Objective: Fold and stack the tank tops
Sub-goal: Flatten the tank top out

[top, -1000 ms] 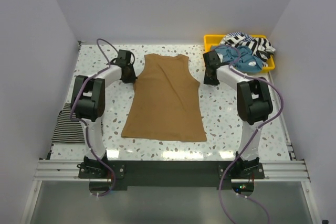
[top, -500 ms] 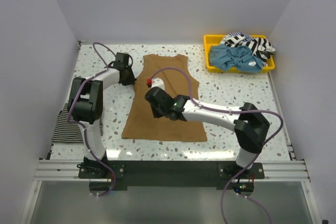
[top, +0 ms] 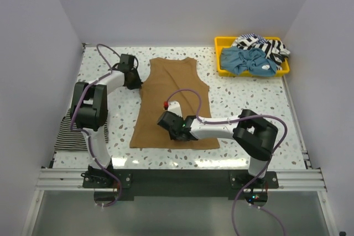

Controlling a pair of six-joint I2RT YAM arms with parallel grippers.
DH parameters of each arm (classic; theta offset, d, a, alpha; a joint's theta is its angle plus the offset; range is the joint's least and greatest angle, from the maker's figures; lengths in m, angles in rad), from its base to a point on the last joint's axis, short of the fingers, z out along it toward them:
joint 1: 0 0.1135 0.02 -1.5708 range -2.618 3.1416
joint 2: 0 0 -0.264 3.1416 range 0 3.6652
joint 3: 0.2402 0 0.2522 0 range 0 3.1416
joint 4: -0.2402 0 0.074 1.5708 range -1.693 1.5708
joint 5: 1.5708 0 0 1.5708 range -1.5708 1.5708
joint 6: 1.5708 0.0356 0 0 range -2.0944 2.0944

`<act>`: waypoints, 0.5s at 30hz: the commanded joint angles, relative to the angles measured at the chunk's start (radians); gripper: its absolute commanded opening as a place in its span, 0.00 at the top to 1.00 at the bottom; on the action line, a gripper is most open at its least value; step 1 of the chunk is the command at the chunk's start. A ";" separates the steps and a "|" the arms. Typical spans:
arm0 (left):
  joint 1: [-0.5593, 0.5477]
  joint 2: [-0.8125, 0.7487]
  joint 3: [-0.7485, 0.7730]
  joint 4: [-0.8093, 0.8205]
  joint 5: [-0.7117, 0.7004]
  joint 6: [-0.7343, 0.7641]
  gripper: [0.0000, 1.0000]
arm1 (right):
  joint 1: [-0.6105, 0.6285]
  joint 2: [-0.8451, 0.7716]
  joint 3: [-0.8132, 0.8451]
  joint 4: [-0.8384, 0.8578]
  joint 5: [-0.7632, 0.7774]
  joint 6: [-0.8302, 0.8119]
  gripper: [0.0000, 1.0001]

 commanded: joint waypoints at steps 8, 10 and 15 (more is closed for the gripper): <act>0.019 0.025 0.095 -0.023 0.042 0.059 1.00 | 0.002 -0.079 -0.176 -0.064 0.037 0.038 0.70; 0.019 0.038 0.097 -0.024 0.049 0.067 0.96 | 0.000 -0.086 -0.190 -0.060 0.037 0.029 0.69; 0.019 0.038 0.066 0.003 0.075 0.079 0.78 | 0.002 -0.129 -0.210 0.021 -0.031 -0.042 0.63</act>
